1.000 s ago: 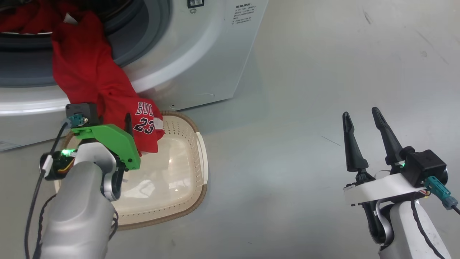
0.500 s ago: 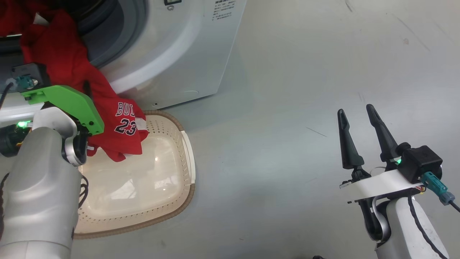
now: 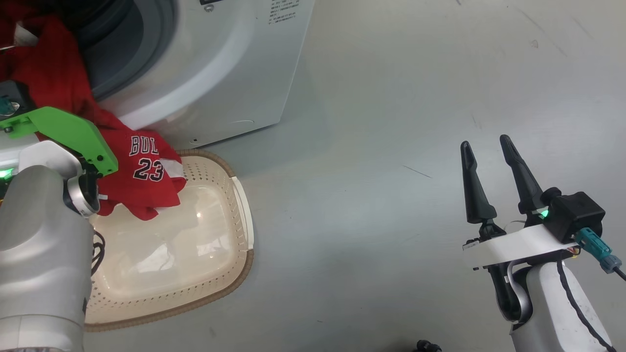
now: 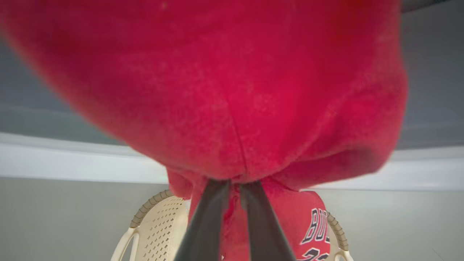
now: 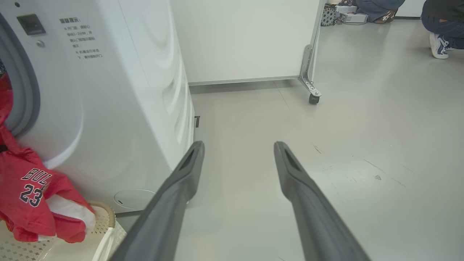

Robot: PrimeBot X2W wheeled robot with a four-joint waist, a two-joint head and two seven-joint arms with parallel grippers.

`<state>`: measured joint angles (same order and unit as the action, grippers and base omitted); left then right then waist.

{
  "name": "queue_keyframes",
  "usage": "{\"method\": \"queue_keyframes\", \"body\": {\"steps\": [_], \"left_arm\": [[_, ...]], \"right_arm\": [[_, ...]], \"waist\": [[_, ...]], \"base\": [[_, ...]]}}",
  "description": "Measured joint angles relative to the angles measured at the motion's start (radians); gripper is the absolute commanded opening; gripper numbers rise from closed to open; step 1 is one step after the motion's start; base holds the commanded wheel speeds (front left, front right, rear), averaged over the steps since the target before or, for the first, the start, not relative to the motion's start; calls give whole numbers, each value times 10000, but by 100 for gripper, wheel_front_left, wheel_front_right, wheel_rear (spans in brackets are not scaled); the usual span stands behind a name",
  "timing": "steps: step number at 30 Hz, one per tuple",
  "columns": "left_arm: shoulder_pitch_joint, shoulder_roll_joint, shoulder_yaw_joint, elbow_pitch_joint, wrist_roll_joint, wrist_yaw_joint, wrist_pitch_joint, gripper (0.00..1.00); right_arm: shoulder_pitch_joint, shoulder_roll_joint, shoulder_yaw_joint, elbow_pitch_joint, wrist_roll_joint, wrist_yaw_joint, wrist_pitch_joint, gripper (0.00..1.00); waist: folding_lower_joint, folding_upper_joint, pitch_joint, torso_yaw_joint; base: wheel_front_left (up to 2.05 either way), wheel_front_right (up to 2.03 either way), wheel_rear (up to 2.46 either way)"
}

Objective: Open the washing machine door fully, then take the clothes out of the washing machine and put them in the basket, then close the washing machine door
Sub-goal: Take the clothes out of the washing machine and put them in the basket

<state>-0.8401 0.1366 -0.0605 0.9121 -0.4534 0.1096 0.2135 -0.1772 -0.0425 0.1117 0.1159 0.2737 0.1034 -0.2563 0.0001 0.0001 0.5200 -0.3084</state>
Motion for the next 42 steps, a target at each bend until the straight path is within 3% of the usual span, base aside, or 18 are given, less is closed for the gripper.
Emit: {"method": "queue_keyframes", "body": {"steps": [13,18,29,37,42], "left_arm": [[-126,-59,-222,353,213,13,-545,0],[-53,-378,-303,313,249,-21,-1210,0],[1002,-882,-794,-322,531,-614,-3198,0],[1824,-1009,-1068,-867,535,-757,-4525,0],[2177,-1045,-1168,-1287,533,-815,-4592,0]], "right_arm": [[-104,6,-58,-2,0,0,0,100],[-105,8,-293,-21,0,-19,0,100],[-87,-102,-487,-130,-184,-17,0,100],[-31,-226,-476,-132,-347,-8,0,100],[75,-278,-458,-128,-385,-4,0,100]], "waist": [[0,0,49,185],[0,0,22,367],[0,0,-126,1179],[0,0,-378,1846],[0,0,-570,2156]], "base": [[0,0,0],[0,0,0],[0,0,0],[0,0,0],[0,0,0]]}}
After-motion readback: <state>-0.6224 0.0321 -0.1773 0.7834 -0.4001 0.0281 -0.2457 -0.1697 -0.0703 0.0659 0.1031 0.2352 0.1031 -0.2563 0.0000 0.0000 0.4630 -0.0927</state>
